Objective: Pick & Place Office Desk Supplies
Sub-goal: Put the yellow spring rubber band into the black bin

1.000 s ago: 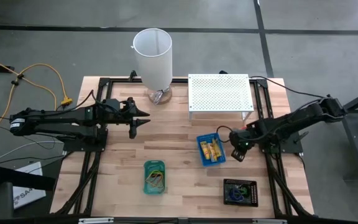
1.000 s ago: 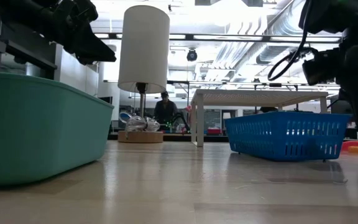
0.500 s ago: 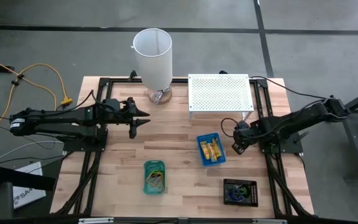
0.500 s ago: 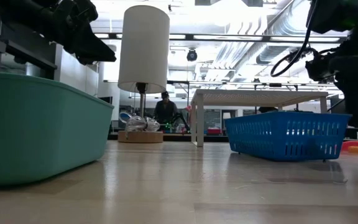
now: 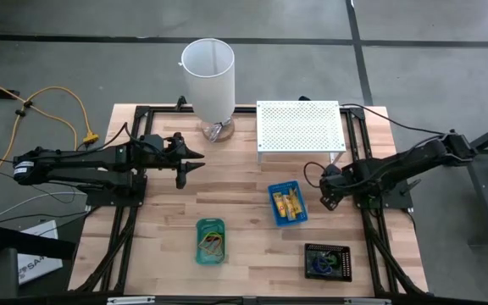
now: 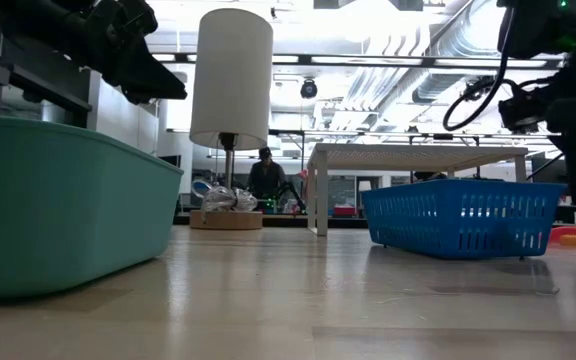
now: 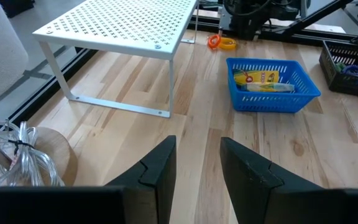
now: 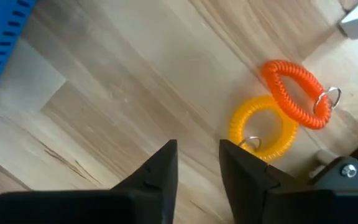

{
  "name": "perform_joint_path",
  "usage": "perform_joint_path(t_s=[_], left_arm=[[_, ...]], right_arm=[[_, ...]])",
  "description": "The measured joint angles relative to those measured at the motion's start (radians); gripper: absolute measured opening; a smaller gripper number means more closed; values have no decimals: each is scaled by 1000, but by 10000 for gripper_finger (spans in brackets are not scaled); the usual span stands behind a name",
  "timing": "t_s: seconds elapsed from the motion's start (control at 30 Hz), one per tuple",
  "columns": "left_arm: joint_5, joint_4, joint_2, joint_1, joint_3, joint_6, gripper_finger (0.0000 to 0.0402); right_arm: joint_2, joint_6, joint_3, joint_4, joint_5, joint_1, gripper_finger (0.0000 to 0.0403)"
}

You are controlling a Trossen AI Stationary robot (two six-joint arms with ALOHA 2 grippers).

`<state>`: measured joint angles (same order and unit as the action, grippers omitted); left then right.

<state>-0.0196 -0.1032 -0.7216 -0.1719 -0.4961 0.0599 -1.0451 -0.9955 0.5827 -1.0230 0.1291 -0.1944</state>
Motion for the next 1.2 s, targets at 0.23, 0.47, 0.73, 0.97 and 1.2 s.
perform_joint_path(t_s=[0.23,0.47,0.73,0.97,1.2], left_arm=[[0,0,0,0,0,0,119],[0,0,0,0,0,0,119],[0,0,0,0,0,0,119],[0,0,0,0,0,0,119],[0,0,0,0,0,0,119]], right_arm=[[0,110,0,1,1,-4,144],[0,103,-13,-34,3,-10,145],[-1,99,-59,-9,8,1,146],[-28,101,-61,-8,29,1,146],[-86,63,-61,-8,30,1,146]])
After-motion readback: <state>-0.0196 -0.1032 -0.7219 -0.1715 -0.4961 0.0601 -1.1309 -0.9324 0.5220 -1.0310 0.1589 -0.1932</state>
